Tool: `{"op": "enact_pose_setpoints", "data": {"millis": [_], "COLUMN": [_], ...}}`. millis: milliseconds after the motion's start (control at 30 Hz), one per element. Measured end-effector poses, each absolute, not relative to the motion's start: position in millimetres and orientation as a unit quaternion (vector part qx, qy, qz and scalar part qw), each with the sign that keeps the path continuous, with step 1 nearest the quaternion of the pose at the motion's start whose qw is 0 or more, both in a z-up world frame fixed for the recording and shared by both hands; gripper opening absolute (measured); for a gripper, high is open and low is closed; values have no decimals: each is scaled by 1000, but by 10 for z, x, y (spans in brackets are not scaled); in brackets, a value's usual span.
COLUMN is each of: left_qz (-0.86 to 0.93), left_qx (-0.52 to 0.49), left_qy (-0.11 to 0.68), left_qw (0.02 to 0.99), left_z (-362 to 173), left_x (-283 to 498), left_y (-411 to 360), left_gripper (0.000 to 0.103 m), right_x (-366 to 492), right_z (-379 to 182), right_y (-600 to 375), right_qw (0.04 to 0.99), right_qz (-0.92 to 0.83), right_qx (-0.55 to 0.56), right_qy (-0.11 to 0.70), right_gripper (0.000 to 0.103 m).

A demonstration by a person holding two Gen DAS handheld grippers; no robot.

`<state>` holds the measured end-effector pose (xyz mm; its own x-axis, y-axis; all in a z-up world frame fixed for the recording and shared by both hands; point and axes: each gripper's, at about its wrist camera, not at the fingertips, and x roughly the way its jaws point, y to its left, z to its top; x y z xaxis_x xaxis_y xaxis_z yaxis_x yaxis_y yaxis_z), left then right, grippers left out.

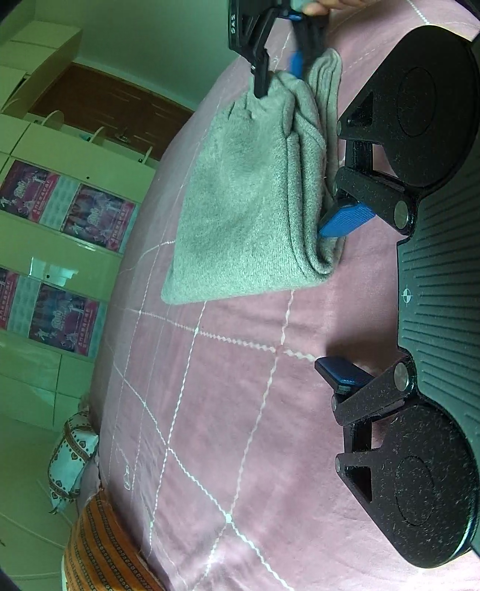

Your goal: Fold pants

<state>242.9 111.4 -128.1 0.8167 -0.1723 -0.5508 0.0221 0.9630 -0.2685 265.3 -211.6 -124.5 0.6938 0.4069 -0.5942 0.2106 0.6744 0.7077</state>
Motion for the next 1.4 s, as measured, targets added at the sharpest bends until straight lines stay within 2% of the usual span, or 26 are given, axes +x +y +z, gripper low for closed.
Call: {"op": "enact_pose_setpoints", "data": {"millis": [33, 267, 467, 567, 700, 733, 900, 1033, 1067, 1133, 1167, 1333, 1400], "left_qz": [-52, -31, -16, -13, -18, -15, -17, -18, -18, -18, -19, -14, 0], "left_qx": [-126, -103, -189, -183, -172, -165, -157, -141, -134, -129, -132, -135, -152], "left_qy": [298, 303, 275, 282, 289, 290, 286, 289, 290, 292, 292, 301, 289], "left_qw": [945, 947, 943, 942, 942, 943, 945, 947, 948, 948, 947, 944, 945], "left_z": [-1275, -1288, -1304, -1347, -1367, -1364, -1332, -1352, -1353, -1351, -1340, -1261, -1175], "left_x": [2423, 2500, 2402, 2400, 2408, 2401, 2370, 2365, 2368, 2373, 2364, 2282, 2180], "left_y": [1109, 1033, 1195, 1167, 1137, 1123, 1107, 1042, 1024, 1023, 1031, 1064, 1185], "left_gripper": [71, 71, 72, 72, 73, 73, 73, 78, 78, 78, 78, 78, 78], "right_x": [2652, 2534, 2348, 2252, 2326, 2266, 2179, 2111, 2122, 2299, 2325, 2140, 2009], "right_z": [-1173, -384, 217, -65, -1103, -1201, -933, -787, -871, -1195, -1317, -1176, -1081], "right_y": [-2050, -1417, -1421, -1756, -2273, -2325, -2322, -2421, -2483, -2647, -2730, -2896, -2909], "right_qw": [840, 904, 919, 925, 871, 873, 891, 905, 903, 866, 849, 863, 885], "right_qz": [61, 160, 205, 158, 39, 46, 76, 83, 69, 45, 58, 82, 67], "right_qx": [381, 272, 270, 275, 340, 345, 346, 333, 334, 364, 390, 365, 336], "right_qy": [381, 289, 200, 211, 353, 342, 285, 252, 259, 340, 353, 340, 314], "right_gripper": [22, 19, 18, 18, 18, 18, 18, 18, 18, 21, 22, 29, 27]}}
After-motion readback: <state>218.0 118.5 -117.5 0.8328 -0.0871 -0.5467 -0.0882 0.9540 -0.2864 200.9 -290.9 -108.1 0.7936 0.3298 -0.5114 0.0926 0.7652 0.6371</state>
